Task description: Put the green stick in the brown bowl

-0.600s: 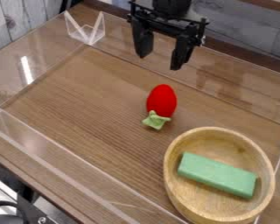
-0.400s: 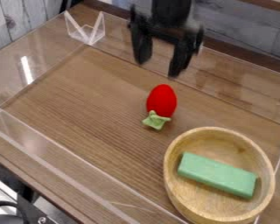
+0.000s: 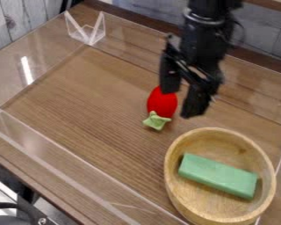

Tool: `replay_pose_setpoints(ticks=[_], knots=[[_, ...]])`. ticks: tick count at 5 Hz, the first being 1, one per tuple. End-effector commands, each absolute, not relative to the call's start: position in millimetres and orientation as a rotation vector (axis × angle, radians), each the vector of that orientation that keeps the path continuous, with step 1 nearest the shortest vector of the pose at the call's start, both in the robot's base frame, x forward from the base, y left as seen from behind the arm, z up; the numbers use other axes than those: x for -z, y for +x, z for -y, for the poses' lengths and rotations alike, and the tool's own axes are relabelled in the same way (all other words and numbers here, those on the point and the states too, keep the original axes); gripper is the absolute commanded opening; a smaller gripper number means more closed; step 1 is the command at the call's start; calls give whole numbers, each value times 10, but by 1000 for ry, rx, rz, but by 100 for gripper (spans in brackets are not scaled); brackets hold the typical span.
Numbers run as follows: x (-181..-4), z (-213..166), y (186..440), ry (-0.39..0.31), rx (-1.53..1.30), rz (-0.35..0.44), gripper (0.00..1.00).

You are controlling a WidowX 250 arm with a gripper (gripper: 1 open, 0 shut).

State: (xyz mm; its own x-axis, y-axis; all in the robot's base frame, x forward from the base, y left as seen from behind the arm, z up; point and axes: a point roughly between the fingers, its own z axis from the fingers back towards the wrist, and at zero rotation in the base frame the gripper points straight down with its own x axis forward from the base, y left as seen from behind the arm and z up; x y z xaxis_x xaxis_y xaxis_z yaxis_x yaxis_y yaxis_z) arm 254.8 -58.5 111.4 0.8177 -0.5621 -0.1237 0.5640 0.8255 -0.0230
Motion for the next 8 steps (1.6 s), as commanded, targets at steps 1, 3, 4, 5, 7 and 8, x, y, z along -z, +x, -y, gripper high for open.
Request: replay_pose_setpoints(ticks=[1, 3, 4, 5, 7, 8], knots=[[-1266, 737, 2452, 36, 832, -52, 100], [-1263, 1257, 2441, 34, 1273, 5, 100], [-1198, 1352, 2414, 23, 1328, 18, 100], [-1158, 1373, 2366, 5, 1337, 24, 100], [-901, 1338, 2442, -24, 1418, 18, 100], [-781, 1318, 2430, -34, 1485, 13, 100]])
